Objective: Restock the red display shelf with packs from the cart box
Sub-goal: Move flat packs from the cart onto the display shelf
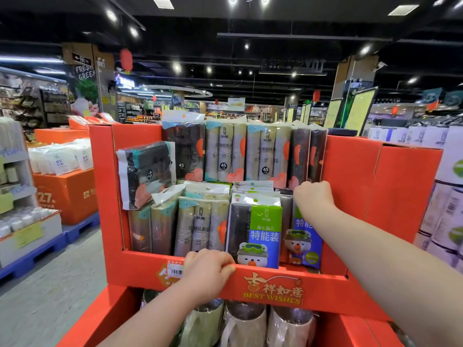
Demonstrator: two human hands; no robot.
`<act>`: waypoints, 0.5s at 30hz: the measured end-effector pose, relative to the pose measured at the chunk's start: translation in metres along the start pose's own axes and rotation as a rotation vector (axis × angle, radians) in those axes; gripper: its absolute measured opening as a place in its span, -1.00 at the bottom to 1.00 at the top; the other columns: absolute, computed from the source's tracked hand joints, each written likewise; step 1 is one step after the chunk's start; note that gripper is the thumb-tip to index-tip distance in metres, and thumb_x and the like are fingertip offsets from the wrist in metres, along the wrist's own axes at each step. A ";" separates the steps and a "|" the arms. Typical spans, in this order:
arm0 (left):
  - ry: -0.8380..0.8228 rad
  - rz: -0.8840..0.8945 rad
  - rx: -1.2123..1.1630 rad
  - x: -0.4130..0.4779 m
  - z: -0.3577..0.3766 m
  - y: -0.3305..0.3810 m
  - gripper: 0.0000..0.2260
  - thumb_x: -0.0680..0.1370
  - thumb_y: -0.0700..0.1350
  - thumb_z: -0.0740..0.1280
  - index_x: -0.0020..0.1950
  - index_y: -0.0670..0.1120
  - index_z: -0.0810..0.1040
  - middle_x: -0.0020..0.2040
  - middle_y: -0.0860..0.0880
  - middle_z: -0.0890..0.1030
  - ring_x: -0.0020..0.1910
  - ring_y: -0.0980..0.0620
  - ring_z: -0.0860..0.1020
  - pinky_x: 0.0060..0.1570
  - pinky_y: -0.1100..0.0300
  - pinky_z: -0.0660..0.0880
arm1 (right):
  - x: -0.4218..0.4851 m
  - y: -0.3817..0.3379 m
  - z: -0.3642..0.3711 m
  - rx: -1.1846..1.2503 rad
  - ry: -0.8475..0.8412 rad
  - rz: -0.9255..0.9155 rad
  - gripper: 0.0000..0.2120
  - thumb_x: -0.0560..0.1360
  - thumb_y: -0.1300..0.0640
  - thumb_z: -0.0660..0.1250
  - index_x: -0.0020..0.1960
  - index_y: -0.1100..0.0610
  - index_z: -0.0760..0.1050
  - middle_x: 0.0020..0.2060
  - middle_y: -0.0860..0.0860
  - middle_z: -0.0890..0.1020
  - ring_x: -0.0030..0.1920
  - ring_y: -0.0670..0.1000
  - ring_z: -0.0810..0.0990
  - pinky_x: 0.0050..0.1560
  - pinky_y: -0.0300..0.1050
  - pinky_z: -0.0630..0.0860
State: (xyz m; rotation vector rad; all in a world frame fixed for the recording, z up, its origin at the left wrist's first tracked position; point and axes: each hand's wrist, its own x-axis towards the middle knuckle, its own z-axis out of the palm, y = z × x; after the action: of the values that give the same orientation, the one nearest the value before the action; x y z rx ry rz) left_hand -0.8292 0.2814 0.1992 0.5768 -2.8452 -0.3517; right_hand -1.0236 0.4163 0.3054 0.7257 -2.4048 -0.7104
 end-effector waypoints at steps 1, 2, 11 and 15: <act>0.002 0.003 0.002 -0.001 -0.001 0.000 -0.76 0.62 0.08 0.12 0.18 0.13 0.54 0.18 0.11 0.59 0.25 0.04 0.43 0.21 0.08 0.22 | -0.006 0.000 0.001 0.053 0.024 0.024 -0.69 0.51 0.22 0.26 0.25 0.10 0.40 0.17 0.01 0.54 0.16 0.06 0.58 0.02 -0.13 0.40; 0.006 0.007 -0.001 -0.001 -0.001 0.000 -0.75 0.62 0.08 0.12 0.18 0.13 0.54 0.18 0.10 0.59 0.25 0.03 0.44 0.20 0.09 0.22 | -0.012 0.000 0.001 0.106 0.043 0.048 -0.68 0.50 0.21 0.27 0.25 0.11 0.37 0.17 0.02 0.53 0.17 0.07 0.58 0.02 -0.12 0.40; 0.131 0.122 0.038 -0.022 0.002 -0.004 -0.68 0.60 0.08 0.16 0.35 0.12 0.39 0.30 0.09 0.43 0.33 0.02 0.34 0.31 0.10 0.19 | -0.081 0.002 -0.014 0.228 0.059 0.038 -0.76 0.54 0.13 0.21 0.20 0.09 0.41 0.17 0.04 0.53 0.19 0.10 0.55 0.07 -0.07 0.43; 0.194 0.175 0.071 -0.043 0.008 -0.006 -0.61 0.57 0.08 0.19 0.39 0.08 0.34 0.34 0.07 0.34 0.40 0.00 0.24 0.42 0.01 0.11 | -0.110 0.000 -0.022 0.252 0.025 0.053 -0.73 0.54 0.07 0.21 0.22 0.09 0.40 0.19 0.05 0.51 0.21 0.11 0.53 0.10 -0.06 0.43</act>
State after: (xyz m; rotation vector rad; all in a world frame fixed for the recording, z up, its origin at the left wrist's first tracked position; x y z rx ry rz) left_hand -0.7903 0.2946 0.1832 0.3499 -2.7032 -0.1553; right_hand -0.9309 0.4768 0.2858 0.7617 -2.5076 -0.3784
